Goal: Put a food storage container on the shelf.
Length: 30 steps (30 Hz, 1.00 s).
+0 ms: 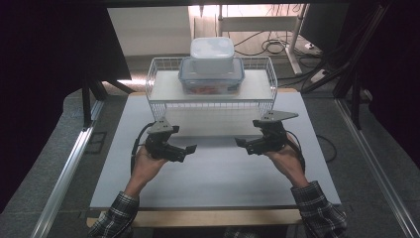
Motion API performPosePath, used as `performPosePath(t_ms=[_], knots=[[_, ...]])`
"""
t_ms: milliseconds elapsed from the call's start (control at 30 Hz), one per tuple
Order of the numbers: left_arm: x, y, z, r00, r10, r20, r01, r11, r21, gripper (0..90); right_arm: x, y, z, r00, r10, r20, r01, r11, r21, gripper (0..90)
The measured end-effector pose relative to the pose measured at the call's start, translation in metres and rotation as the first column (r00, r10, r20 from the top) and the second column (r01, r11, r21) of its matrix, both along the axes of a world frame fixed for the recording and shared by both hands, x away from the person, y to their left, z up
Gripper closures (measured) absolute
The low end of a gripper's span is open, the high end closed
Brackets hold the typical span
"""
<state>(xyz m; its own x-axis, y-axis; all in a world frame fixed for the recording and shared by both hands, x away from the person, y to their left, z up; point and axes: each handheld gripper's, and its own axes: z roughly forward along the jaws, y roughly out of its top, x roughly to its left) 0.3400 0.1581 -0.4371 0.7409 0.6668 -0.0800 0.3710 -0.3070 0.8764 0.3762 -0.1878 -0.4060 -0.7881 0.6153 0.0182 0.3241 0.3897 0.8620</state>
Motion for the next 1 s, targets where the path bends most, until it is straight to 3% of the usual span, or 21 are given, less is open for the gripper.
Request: performPosePath(t_ms=[233,400,633,733,1000], knots=[[-0.011,0.007,-0.009,1.0000,0.000,-0.004,0.000,0.9999,0.013,2.0,-0.009,-0.006,-0.008,1.0000,-0.001,-0.004,0.001,1.000,-0.010,4.0],[-0.022,0.017,-0.017,0.9995,0.029,-0.009,-0.029,0.9996,-0.005,1.9,-0.015,-0.011,-0.015,0.9999,-0.009,-0.008,0.009,1.000,-0.015,4.2],[-0.038,0.029,-0.027,0.9978,0.065,0.016,-0.064,0.9970,-0.043,2.4,-0.021,-0.020,-0.028,0.9995,-0.023,-0.022,0.023,1.000,-0.016,4.1],[-0.042,0.033,-0.031,0.9962,0.085,0.017,-0.084,0.9959,-0.033,2.4,-0.024,-0.024,-0.034,0.9990,-0.033,-0.032,0.032,0.999,-0.015,4.1],[-0.054,0.043,-0.052,0.9917,0.125,-0.031,-0.125,0.9922,0.000,2.4,-0.032,-0.035,-0.048,0.9981,-0.051,-0.034,0.050,0.999,-0.007,4.2]])
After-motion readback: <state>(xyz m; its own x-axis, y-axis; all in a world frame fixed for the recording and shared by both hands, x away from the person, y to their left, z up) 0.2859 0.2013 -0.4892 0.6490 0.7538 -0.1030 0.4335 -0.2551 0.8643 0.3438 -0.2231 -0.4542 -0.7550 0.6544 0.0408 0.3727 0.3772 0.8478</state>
